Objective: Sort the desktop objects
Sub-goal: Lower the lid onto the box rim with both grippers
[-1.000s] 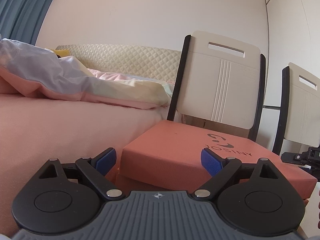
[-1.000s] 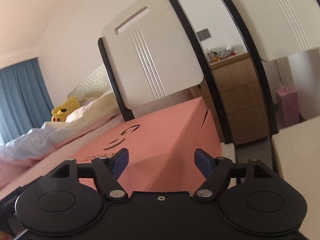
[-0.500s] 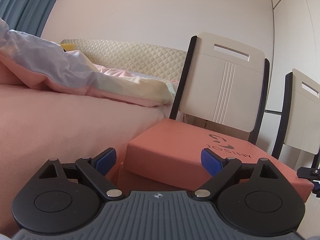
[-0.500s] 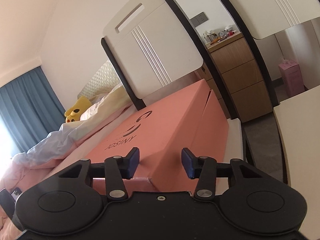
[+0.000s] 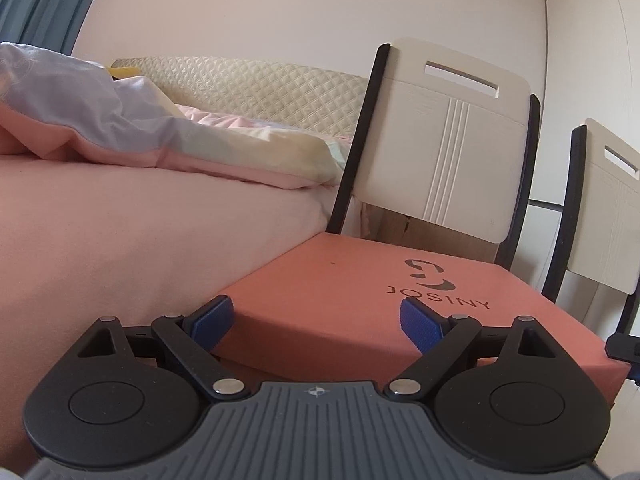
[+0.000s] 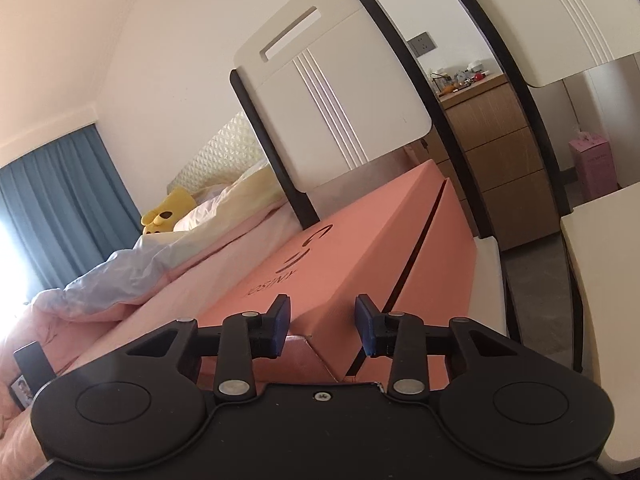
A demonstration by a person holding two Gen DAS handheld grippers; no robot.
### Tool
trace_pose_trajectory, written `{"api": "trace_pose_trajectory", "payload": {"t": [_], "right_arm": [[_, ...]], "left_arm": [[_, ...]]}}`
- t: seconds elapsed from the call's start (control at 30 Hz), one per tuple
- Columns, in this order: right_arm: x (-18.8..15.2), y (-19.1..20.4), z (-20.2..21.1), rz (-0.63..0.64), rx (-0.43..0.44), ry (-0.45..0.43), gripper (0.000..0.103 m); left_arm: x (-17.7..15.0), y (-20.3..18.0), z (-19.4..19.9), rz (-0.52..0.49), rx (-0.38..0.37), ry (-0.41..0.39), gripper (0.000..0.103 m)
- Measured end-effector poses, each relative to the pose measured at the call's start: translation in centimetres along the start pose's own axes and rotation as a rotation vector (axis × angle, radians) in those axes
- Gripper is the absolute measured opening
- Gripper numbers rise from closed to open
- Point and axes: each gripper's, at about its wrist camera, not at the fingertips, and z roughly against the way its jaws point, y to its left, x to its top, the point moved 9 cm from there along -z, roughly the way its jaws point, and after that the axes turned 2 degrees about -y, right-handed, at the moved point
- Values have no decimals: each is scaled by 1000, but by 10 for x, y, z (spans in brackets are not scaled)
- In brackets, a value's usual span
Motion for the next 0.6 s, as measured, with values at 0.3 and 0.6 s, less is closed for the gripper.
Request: {"api": "trace_pose_trajectory", "payload": {"t": [0.3,0.6], "right_arm": [[1,1,1,39,-2,3,33],[3,-1,10,84,-24,0,34]], "left_arm": [[-4,-3,0,-30,1,6,93],[-7,-13,3,-61,-35,-8,97]]}}
